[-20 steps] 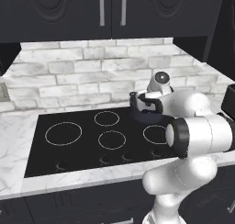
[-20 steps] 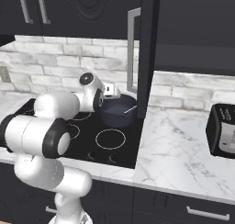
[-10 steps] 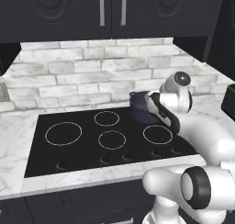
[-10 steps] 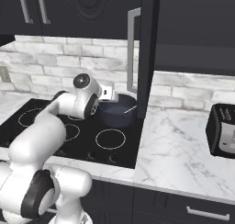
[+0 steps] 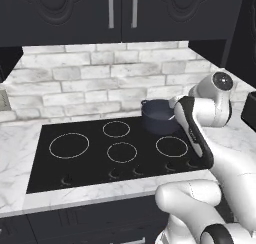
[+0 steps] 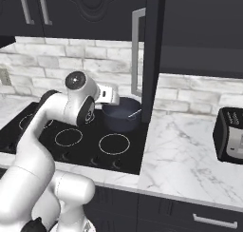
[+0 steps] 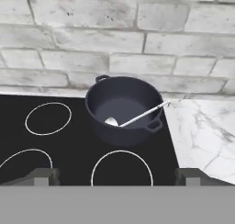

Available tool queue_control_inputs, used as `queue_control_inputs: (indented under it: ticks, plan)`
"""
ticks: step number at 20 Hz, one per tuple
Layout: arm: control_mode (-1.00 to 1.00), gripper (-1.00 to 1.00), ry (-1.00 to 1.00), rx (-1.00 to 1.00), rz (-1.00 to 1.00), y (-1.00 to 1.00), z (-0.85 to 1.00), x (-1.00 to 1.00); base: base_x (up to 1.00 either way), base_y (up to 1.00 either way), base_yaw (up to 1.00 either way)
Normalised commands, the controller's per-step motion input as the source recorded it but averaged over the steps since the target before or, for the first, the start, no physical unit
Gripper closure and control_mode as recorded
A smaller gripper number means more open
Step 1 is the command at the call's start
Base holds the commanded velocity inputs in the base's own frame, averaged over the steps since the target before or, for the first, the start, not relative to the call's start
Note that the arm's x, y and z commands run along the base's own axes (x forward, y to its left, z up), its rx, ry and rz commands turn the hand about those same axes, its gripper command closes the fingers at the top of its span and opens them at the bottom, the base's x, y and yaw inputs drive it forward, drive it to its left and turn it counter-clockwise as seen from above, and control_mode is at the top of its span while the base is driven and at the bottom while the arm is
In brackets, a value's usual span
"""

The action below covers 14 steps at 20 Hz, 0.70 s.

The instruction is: Open the cabinet and move the ladle to the pot. Then close the cabinet.

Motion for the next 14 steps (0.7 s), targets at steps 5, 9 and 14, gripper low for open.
queue_control_inputs:
  ticks: [5, 9, 14]
  plan:
    - [-1.00, -1.00, -0.02, 0.01, -0.01, 0.00, 0.59, -0.79, 0.00, 0.00, 0.00]
    - [-1.00, -1.00, -0.02, 0.00, 0.00, 0.00, 0.61, -0.78, 0.00, 0.00, 0.00]
    - [-1.00, -1.00, -0.05, 0.00, 0.00, 0.00, 0.46, -0.74, 0.00, 0.00, 0.00]
